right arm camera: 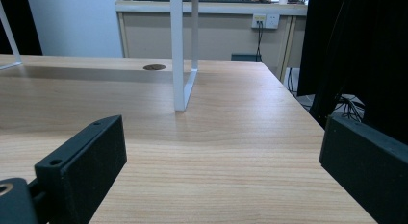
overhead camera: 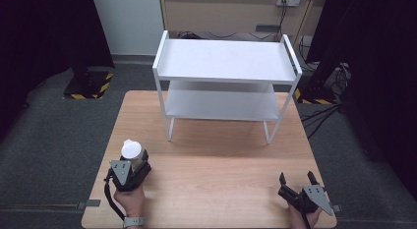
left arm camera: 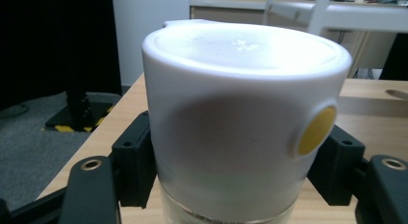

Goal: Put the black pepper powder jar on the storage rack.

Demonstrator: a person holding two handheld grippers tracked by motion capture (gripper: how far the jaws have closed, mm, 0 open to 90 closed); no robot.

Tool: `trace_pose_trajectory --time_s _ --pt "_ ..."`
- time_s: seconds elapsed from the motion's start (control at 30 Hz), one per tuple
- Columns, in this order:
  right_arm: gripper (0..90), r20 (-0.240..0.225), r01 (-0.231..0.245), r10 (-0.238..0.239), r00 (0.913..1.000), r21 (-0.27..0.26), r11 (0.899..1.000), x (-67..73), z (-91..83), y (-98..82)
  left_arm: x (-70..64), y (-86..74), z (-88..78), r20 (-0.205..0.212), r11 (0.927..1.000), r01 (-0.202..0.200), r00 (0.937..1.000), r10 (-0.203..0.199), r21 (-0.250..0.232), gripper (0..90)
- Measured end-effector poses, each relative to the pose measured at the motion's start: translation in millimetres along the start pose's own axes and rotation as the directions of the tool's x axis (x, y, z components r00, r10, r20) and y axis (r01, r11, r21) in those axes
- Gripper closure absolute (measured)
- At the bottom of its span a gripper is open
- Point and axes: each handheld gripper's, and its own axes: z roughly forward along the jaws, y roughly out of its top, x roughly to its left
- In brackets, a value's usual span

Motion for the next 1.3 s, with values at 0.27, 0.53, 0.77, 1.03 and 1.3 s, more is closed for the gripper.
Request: trace_pose_trajectory --time_s 0.27,0.53,0.77,1.03,1.3 --pt "2.6 -0.001 -0.005 0.005 1.0000 -0.003 1.000 -0.5 -0.6 -0.5 -20.5 28.1 3.0 0.050 0.9999 -0.009 0.9987 0.009 -0.011 30.3" --pt "2.5 0.000 -0.020 0.020 0.9998 -0.018 1.000 -1.6 -1.8 -2.6 -44.8 56.0 12.0 0.096 0.9998 -0.020 0.9952 0.020 -0.001 30.3" --pt "2.6 -0.004 -0.034 0.034 0.9994 -0.030 0.999 -3.2 -2.7 -4.4 -70.0 78.3 22.6 0.121 0.9991 -0.042 0.9919 0.041 0.006 30.3" --pt "2.7 -0.010 -0.047 0.047 0.9989 -0.042 0.998 -5.1 -3.8 -6.4 -101.3 97.6 38.1 0.141 0.9976 -0.069 0.9876 0.069 -0.007 30.3" --pt "2.8 -0.018 -0.049 0.048 0.9987 -0.046 0.998 -6.9 -3.6 -7.0 -124.9 117.4 57.5 0.153 0.9971 -0.075 0.9852 0.076 -0.013 30.3"
